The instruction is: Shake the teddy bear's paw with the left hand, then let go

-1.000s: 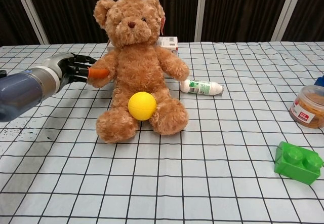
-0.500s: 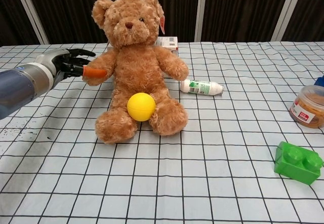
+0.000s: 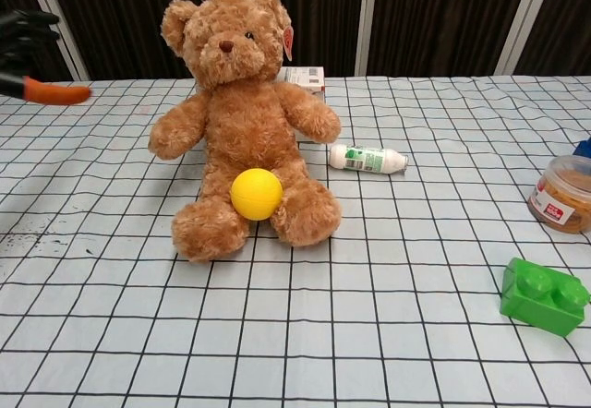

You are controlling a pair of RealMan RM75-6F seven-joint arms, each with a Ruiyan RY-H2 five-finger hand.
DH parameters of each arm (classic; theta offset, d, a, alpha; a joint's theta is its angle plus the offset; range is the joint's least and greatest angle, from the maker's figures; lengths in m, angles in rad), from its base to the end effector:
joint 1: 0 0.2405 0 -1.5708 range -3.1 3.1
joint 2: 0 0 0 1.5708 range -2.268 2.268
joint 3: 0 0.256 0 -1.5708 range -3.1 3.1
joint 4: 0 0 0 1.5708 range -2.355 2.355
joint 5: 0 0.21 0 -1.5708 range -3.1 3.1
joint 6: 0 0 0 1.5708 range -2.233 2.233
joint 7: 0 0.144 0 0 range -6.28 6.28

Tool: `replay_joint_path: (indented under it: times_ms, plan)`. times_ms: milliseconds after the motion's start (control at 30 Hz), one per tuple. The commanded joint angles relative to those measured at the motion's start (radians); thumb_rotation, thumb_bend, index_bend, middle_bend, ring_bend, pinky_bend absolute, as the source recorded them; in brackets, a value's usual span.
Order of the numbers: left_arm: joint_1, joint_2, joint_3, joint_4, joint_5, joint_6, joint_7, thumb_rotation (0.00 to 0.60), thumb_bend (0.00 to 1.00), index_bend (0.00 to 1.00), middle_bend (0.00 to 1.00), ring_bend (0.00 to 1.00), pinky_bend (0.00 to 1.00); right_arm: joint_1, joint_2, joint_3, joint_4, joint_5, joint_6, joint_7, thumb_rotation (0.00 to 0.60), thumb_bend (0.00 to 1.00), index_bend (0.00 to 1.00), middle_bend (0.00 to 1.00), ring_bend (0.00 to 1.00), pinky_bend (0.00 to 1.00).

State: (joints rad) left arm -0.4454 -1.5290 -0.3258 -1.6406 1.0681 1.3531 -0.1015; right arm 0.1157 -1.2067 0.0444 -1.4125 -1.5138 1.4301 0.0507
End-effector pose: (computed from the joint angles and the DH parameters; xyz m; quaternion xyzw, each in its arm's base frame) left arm -0.1998 0.3117 0.0606 -0.4066 -0.5530 -0.5751 0.4451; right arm -0.3388 -0.1926 0.1423 0.6203 -0.3760 0.3640 0.5843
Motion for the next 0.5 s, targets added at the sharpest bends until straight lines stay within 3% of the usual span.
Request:
replay_joint_path:
  times_ms: [33, 133, 500]
  plan:
    - [0.149, 0.106, 0.161, 0.094, 0.209, 0.191, 0.094, 0.600, 0.31, 0.15, 0.09, 0.00, 0.00, -0.001, 0.001, 0.001, -0.001, -0.003, 0.005, 0.001, 0.600, 0.21, 0.00, 0.02, 0.03, 0.00]
    - [0.169, 0.115, 0.180, 0.147, 0.206, 0.173, 0.091, 0.600, 0.31, 0.16, 0.09, 0.00, 0.00, -0.003, 0.003, 0.001, -0.005, -0.006, 0.013, 0.001, 0.600, 0.21, 0.00, 0.02, 0.03, 0.00]
    - [0.187, 0.110, 0.159, 0.233, 0.203, 0.169, 0.111, 0.600, 0.32, 0.17, 0.09, 0.00, 0.00, -0.005, 0.005, 0.005, -0.017, -0.006, 0.021, -0.022, 0.600, 0.21, 0.00, 0.02, 0.03, 0.00]
